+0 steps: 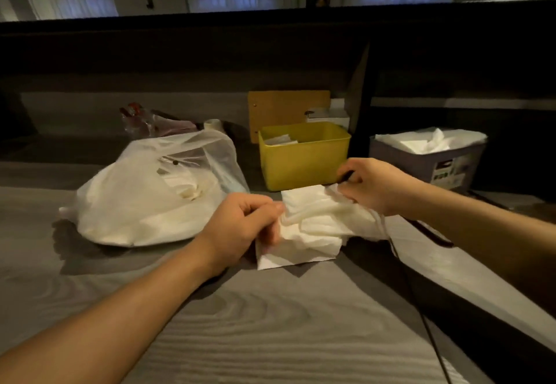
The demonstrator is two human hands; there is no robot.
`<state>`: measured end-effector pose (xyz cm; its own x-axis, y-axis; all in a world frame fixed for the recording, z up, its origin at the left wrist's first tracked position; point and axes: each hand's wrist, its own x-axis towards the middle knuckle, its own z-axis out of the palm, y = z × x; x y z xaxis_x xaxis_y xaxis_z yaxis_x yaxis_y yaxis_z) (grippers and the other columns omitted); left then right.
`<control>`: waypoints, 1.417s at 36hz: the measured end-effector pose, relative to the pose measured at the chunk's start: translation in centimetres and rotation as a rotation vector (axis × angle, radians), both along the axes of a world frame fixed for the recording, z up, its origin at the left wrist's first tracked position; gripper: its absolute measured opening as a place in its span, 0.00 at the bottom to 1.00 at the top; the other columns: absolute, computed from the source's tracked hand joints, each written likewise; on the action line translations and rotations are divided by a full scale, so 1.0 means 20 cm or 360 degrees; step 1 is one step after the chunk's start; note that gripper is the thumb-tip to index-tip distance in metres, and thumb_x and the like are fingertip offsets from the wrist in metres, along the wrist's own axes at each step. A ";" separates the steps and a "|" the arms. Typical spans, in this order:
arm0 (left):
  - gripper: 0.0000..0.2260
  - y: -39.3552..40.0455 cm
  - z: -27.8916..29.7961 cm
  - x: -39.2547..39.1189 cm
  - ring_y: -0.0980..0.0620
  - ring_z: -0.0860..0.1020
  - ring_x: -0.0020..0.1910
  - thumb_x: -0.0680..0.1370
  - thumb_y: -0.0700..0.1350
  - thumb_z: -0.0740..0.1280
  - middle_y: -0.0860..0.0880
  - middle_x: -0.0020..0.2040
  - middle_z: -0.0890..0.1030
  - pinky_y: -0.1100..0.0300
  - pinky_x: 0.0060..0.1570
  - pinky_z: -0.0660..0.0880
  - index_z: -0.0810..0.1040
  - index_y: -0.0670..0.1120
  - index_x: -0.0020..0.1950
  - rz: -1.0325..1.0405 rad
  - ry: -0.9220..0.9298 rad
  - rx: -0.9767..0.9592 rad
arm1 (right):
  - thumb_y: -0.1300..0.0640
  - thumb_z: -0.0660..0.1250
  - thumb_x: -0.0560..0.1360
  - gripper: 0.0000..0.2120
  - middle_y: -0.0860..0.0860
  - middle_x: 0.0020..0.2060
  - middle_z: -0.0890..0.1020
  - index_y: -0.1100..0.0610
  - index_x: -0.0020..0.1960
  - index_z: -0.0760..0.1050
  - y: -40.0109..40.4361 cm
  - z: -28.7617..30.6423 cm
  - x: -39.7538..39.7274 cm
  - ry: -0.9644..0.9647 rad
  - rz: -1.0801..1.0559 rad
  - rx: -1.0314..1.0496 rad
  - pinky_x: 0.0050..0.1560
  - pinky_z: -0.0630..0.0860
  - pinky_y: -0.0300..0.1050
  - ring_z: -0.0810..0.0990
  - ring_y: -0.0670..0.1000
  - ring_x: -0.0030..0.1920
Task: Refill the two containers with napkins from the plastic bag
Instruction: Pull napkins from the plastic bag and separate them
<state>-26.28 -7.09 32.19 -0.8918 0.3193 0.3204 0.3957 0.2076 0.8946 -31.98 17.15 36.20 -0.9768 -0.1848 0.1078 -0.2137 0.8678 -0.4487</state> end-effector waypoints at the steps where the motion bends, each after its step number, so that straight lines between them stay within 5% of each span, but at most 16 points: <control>1: 0.16 0.02 -0.01 -0.01 0.53 0.70 0.24 0.77 0.47 0.65 0.46 0.25 0.74 0.65 0.27 0.67 0.76 0.43 0.30 0.0062 0.0031 0.0108 | 0.52 0.67 0.80 0.11 0.48 0.50 0.82 0.52 0.61 0.76 0.03 0.00 0.01 0.0147 0.0057 0.0102 0.49 0.80 0.48 0.81 0.49 0.47; 3: 0.12 0.04 -0.02 -0.05 0.56 0.68 0.26 0.75 0.47 0.67 0.50 0.27 0.73 0.66 0.28 0.66 0.76 0.45 0.33 0.0198 0.0157 0.0167 | 0.51 0.68 0.79 0.15 0.48 0.56 0.79 0.52 0.65 0.77 0.08 0.00 0.04 0.0404 0.0232 0.0141 0.54 0.79 0.47 0.79 0.49 0.52; 6: 0.04 0.06 -0.03 -0.10 0.59 0.77 0.39 0.74 0.50 0.70 0.56 0.41 0.80 0.64 0.39 0.74 0.81 0.52 0.47 0.0312 0.0361 -0.0206 | 0.49 0.68 0.78 0.20 0.39 0.62 0.74 0.49 0.69 0.75 0.11 -0.01 0.10 0.0453 0.0567 0.0156 0.59 0.72 0.30 0.74 0.40 0.60; 8: 0.13 0.08 -0.03 -0.14 0.63 0.76 0.55 0.74 0.54 0.70 0.62 0.54 0.77 0.71 0.51 0.72 0.78 0.58 0.57 0.0257 0.0362 -0.0449 | 0.48 0.69 0.78 0.22 0.38 0.63 0.73 0.49 0.71 0.74 0.11 -0.04 0.09 0.0324 0.0659 0.0158 0.58 0.66 0.23 0.70 0.36 0.62; 10: 0.18 0.13 -0.02 -0.18 0.68 0.72 0.62 0.75 0.56 0.72 0.66 0.61 0.74 0.74 0.58 0.69 0.75 0.61 0.64 0.0168 0.0315 -0.0592 | 0.49 0.70 0.78 0.22 0.40 0.63 0.77 0.49 0.71 0.74 0.10 -0.07 0.07 0.0276 0.0650 0.0138 0.60 0.69 0.27 0.73 0.38 0.62; 14: 0.21 0.20 0.00 -0.23 0.68 0.74 0.61 0.76 0.53 0.74 0.65 0.63 0.76 0.66 0.61 0.74 0.74 0.61 0.68 0.0029 0.0168 -0.0771 | 0.52 0.71 0.78 0.18 0.42 0.59 0.82 0.49 0.67 0.78 0.11 -0.12 0.03 0.0281 0.0614 0.0007 0.59 0.76 0.36 0.79 0.41 0.57; 20: 0.12 0.20 -0.01 -0.26 0.60 0.81 0.44 0.78 0.44 0.71 0.61 0.48 0.84 0.66 0.42 0.76 0.83 0.58 0.57 0.0048 0.0235 -0.0643 | 0.53 0.71 0.77 0.12 0.42 0.51 0.84 0.49 0.60 0.82 0.13 -0.18 0.01 0.0311 0.0581 -0.0254 0.53 0.80 0.44 0.82 0.41 0.51; 23: 0.09 0.19 -0.02 -0.28 0.58 0.81 0.44 0.79 0.42 0.70 0.59 0.45 0.84 0.64 0.42 0.77 0.83 0.57 0.53 0.0072 0.0286 -0.0565 | 0.54 0.69 0.78 0.08 0.45 0.45 0.85 0.52 0.55 0.83 0.12 -0.20 0.01 0.0277 0.0547 -0.0475 0.49 0.80 0.48 0.82 0.44 0.47; 30: 0.09 0.18 -0.02 -0.30 0.53 0.84 0.50 0.77 0.45 0.69 0.53 0.50 0.84 0.60 0.44 0.82 0.80 0.52 0.57 0.0119 -0.0083 0.0128 | 0.58 0.68 0.79 0.16 0.42 0.56 0.82 0.49 0.66 0.76 0.07 -0.21 -0.01 0.0295 0.0410 -0.0845 0.58 0.80 0.44 0.80 0.42 0.57; 34: 0.21 0.19 -0.03 -0.30 0.58 0.82 0.54 0.79 0.36 0.68 0.55 0.57 0.80 0.63 0.47 0.81 0.73 0.57 0.66 0.0088 -0.0061 0.0099 | 0.64 0.65 0.80 0.27 0.41 0.64 0.76 0.42 0.73 0.65 0.04 -0.21 0.00 0.0179 0.0348 -0.0953 0.62 0.78 0.42 0.76 0.43 0.63; 38: 0.35 0.21 -0.03 -0.28 0.60 0.80 0.54 0.78 0.31 0.68 0.58 0.62 0.73 0.62 0.46 0.81 0.61 0.62 0.75 0.0030 -0.0103 -0.0063 | 0.68 0.62 0.78 0.38 0.43 0.68 0.70 0.37 0.77 0.54 0.01 -0.20 0.05 0.0037 0.0394 -0.0920 0.51 0.78 0.37 0.80 0.41 0.51; 41: 0.42 0.23 -0.03 -0.29 0.53 0.81 0.55 0.76 0.28 0.67 0.53 0.63 0.72 0.53 0.49 0.83 0.56 0.65 0.77 -0.0007 -0.0150 -0.0030 | 0.68 0.62 0.78 0.41 0.43 0.75 0.62 0.38 0.79 0.49 -0.01 -0.20 0.06 0.0031 0.0425 -0.0852 0.56 0.71 0.37 0.73 0.48 0.62; 43: 0.44 0.26 -0.03 -0.30 0.51 0.81 0.55 0.76 0.30 0.70 0.52 0.63 0.72 0.50 0.51 0.83 0.53 0.67 0.77 -0.0017 -0.0150 -0.0041 | 0.68 0.64 0.77 0.42 0.44 0.73 0.63 0.38 0.79 0.48 -0.02 -0.19 0.05 0.0024 0.0462 -0.0870 0.56 0.72 0.35 0.71 0.46 0.62; 46: 0.42 0.28 -0.03 -0.30 0.55 0.81 0.53 0.77 0.35 0.71 0.55 0.61 0.72 0.61 0.46 0.82 0.51 0.66 0.77 0.0045 -0.0080 -0.0100 | 0.70 0.64 0.77 0.41 0.42 0.72 0.64 0.41 0.79 0.51 -0.01 -0.20 0.04 0.0061 0.0482 -0.0817 0.63 0.66 0.27 0.66 0.42 0.69; 51: 0.33 0.24 -0.04 -0.30 0.53 0.82 0.55 0.79 0.36 0.69 0.54 0.58 0.77 0.55 0.51 0.83 0.62 0.63 0.76 0.0200 -0.0045 0.0000 | 0.71 0.63 0.78 0.32 0.41 0.68 0.71 0.45 0.75 0.64 0.02 -0.22 0.00 0.0313 0.0351 -0.0813 0.70 0.71 0.43 0.70 0.45 0.69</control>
<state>-32.20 -2.27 31.49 -0.9334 0.2048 0.2948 0.3415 0.2538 0.9050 -31.91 17.47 31.88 -0.8740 -0.2582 0.4117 -0.4859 0.4779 -0.7318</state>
